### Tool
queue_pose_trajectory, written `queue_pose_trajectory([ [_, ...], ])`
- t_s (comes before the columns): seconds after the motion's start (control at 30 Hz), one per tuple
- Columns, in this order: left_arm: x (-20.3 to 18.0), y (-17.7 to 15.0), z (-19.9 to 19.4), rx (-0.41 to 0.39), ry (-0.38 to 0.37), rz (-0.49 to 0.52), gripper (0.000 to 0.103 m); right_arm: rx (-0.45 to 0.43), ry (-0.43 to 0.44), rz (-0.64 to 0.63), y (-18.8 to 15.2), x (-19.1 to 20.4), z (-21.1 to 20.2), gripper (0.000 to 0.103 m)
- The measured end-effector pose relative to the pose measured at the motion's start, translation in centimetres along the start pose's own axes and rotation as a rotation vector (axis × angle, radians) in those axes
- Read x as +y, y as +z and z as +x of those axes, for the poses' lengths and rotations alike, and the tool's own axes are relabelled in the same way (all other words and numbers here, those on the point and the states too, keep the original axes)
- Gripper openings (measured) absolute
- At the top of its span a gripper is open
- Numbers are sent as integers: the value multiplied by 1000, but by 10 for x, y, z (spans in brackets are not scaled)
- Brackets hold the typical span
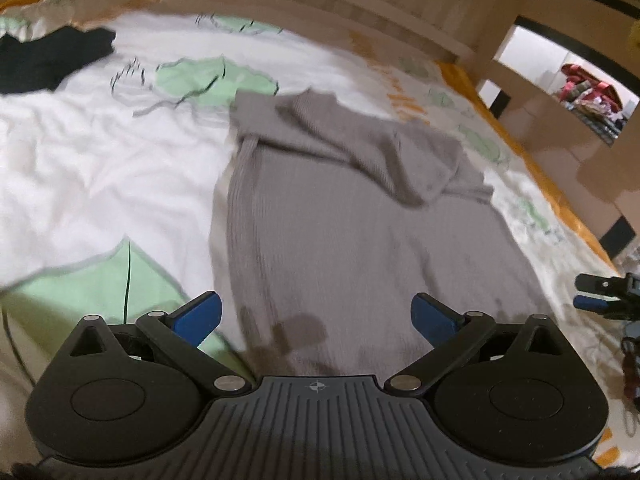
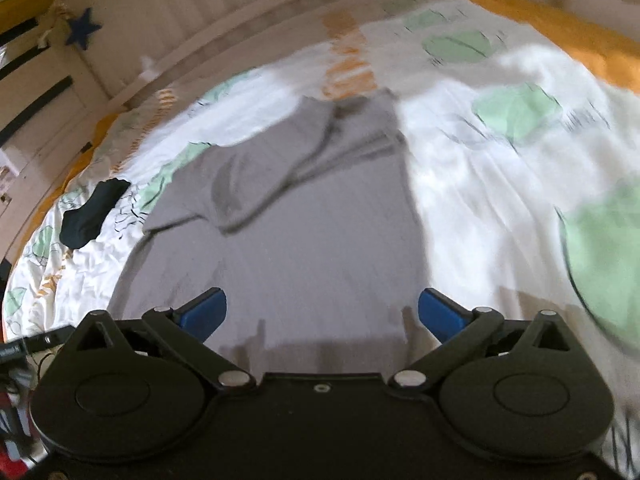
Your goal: Fold large clothes
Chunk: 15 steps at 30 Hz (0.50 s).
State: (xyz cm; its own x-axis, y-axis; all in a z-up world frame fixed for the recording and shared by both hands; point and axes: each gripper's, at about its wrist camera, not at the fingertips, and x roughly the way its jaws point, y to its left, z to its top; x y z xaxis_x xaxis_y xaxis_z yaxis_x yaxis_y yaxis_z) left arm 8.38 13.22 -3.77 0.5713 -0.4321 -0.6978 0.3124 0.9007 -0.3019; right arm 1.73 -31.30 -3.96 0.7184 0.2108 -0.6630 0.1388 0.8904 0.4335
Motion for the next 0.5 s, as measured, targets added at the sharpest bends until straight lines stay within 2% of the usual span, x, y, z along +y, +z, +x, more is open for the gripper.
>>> queue_pose_trajectory([
  [0.17,0,-17,5,60,-4,-10,103,57,7,106,-18,-19,-9,102],
  [0.3,5,-40,15,122,-6,-37,102,94,38,117,-33,-19,-9,102],
  [0.5,4,-50,16,106,0,-8,102,208,121,165,-47,-27,7,102],
])
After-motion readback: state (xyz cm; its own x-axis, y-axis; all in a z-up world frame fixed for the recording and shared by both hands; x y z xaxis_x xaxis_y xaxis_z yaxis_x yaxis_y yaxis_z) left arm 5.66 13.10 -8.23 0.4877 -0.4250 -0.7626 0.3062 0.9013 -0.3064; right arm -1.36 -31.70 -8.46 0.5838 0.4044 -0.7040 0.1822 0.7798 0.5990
